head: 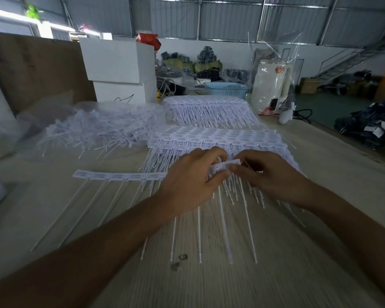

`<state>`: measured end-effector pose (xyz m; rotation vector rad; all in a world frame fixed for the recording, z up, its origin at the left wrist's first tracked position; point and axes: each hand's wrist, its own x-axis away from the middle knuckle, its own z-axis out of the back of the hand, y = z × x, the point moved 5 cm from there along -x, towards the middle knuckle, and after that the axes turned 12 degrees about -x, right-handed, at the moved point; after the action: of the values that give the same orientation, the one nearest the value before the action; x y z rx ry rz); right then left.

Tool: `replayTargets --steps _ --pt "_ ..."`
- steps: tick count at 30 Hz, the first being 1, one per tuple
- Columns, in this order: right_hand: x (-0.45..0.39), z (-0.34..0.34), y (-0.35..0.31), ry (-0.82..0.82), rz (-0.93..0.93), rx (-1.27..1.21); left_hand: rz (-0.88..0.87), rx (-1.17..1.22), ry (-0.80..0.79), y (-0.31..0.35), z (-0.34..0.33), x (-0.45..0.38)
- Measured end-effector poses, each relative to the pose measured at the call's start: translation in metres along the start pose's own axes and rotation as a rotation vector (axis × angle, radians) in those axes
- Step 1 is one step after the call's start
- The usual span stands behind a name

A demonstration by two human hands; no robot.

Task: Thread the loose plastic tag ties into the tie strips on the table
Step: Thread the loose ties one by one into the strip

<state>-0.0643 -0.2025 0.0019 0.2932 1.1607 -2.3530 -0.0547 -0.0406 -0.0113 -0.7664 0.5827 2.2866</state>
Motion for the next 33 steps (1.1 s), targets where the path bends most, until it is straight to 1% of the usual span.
replayTargets --steps 2,5,7,11,19,33 --pt "0.0 0.006 0.005 0.037 -0.033 -0.007 -0.027 0.026 -0.052 -0.003 -0.001 -0.002" --pt "0.001 0.014 0.01 0.097 -0.075 -0.039 -0.041 -0.049 -0.093 -0.009 -0.001 -0.001" --pt "0.001 0.014 0.01 0.1 -0.081 -0.073 -0.043 -0.09 -0.103 -0.012 -0.002 0.001" --pt "0.001 0.009 0.004 0.067 -0.033 -0.051 -0.055 -0.147 -0.083 -0.013 0.0 -0.001" --pt "0.001 0.012 0.002 0.072 0.084 -0.029 -0.091 -0.228 -0.075 -0.009 0.001 0.0" --pt "0.004 0.013 -0.005 0.069 0.137 0.096 -0.036 -0.168 -0.104 -0.013 -0.003 -0.002"
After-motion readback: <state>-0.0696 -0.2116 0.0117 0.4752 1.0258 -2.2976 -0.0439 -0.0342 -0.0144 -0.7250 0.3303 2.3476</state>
